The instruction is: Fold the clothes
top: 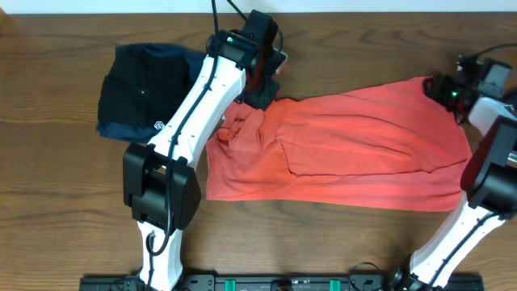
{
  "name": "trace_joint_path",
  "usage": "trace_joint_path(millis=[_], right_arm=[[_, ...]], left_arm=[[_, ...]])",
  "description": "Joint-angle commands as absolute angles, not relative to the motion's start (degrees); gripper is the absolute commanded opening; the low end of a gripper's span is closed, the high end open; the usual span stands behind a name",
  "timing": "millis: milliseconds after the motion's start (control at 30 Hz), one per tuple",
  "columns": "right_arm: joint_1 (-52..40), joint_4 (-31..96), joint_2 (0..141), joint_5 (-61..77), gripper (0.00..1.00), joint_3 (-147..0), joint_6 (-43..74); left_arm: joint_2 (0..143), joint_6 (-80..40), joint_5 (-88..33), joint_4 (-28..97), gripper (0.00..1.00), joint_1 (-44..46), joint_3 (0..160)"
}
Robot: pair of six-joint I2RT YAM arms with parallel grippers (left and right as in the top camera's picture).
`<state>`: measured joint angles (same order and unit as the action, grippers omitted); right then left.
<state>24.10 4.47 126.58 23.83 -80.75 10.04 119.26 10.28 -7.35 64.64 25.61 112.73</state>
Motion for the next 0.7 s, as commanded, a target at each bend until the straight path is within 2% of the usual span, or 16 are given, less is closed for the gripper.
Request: trace_joint_path(millis=[0,100,667], right_arm=[[23.38,3.66,127.44,21.67,0.49,-80.77,10.68],[23.29,2.74,127.46,17.26,0.5,-80.77,10.66],[23.62,-2.42,127.52,15.4,0.52,-80.77,10.66]], left_arm=[[119.85,9.74,-7.75,65.34,0.17,25.47,112.6],[119.85,9.74,-7.75,65.34,0.17,25.47,112.6],[119.85,9.74,-7.75,65.32,0.17,25.47,112.6]])
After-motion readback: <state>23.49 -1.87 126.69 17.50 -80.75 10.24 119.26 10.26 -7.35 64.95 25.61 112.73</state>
